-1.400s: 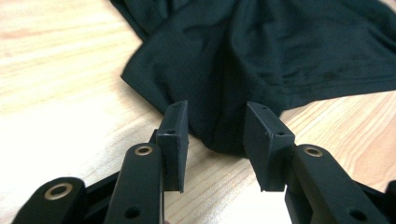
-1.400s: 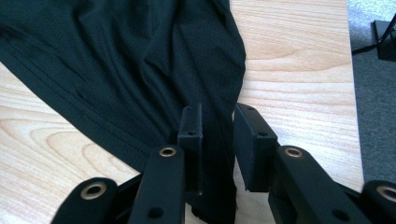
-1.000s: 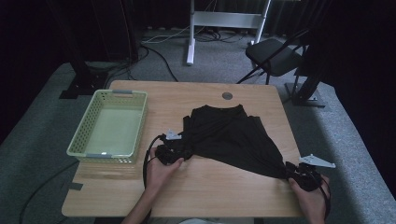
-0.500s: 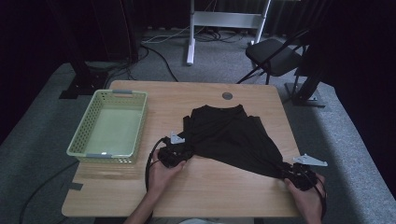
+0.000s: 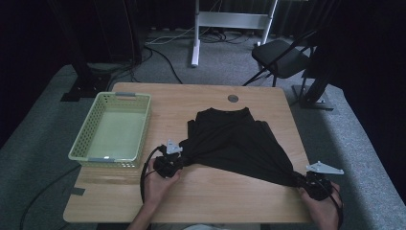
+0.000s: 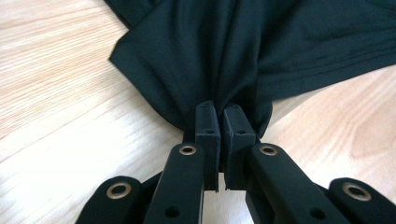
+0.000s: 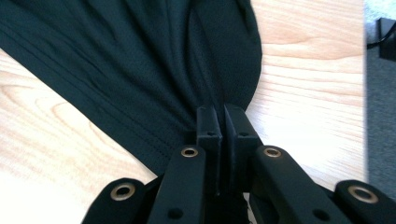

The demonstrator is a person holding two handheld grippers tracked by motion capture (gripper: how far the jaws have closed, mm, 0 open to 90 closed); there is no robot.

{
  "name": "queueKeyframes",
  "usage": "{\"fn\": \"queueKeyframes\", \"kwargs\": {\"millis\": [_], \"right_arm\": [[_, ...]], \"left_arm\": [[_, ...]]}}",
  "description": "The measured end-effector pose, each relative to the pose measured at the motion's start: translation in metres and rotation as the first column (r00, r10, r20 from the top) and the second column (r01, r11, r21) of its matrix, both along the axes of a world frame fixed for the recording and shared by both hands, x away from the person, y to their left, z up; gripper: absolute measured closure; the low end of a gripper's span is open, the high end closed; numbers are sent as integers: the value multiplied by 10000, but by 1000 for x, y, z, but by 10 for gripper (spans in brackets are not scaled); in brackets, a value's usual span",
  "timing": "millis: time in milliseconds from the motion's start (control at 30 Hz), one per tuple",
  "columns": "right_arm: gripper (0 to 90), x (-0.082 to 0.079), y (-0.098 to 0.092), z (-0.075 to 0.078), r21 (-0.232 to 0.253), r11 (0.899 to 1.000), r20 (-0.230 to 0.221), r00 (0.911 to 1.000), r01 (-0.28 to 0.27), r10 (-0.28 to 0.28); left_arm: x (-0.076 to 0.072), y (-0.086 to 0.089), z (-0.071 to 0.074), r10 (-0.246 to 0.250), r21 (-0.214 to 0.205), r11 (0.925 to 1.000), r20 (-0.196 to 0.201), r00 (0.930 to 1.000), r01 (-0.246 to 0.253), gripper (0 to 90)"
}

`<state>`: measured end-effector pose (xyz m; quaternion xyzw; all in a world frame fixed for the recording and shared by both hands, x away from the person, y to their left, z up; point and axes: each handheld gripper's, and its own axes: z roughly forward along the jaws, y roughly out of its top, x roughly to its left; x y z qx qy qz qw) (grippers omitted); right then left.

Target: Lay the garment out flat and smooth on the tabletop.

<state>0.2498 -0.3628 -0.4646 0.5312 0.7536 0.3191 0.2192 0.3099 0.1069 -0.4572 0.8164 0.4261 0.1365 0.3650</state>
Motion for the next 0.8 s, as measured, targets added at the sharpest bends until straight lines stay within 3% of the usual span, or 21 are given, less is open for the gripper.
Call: {"fn": "queueKeyframes", "kwargs": {"millis": [100,167,533,667,800], "right_arm": [[863,-5,-2,4,-27,10000,56,10000,-16,16],[862,-12,-4,8,2,10000,88,10000,-46,46],[861,-39,-7,14,109,9999,129,9999,-102,101],[855,-46,-7,14,81,9999,104,9999,-85,84],[792,-44,-5,10,48,9998,-126,9997,-200,201]], "left_arm": [[-5,6,3,-28,-32,10000,26,10000,28,874],[-12,10,6,-182,-292,9994,-33,9998,181,874],[-46,17,16,-562,-304,9979,101,9984,565,873],[-49,15,12,-646,-262,9976,-28,9979,645,855],[-46,13,8,-665,-331,9973,-170,9976,659,751]]}}
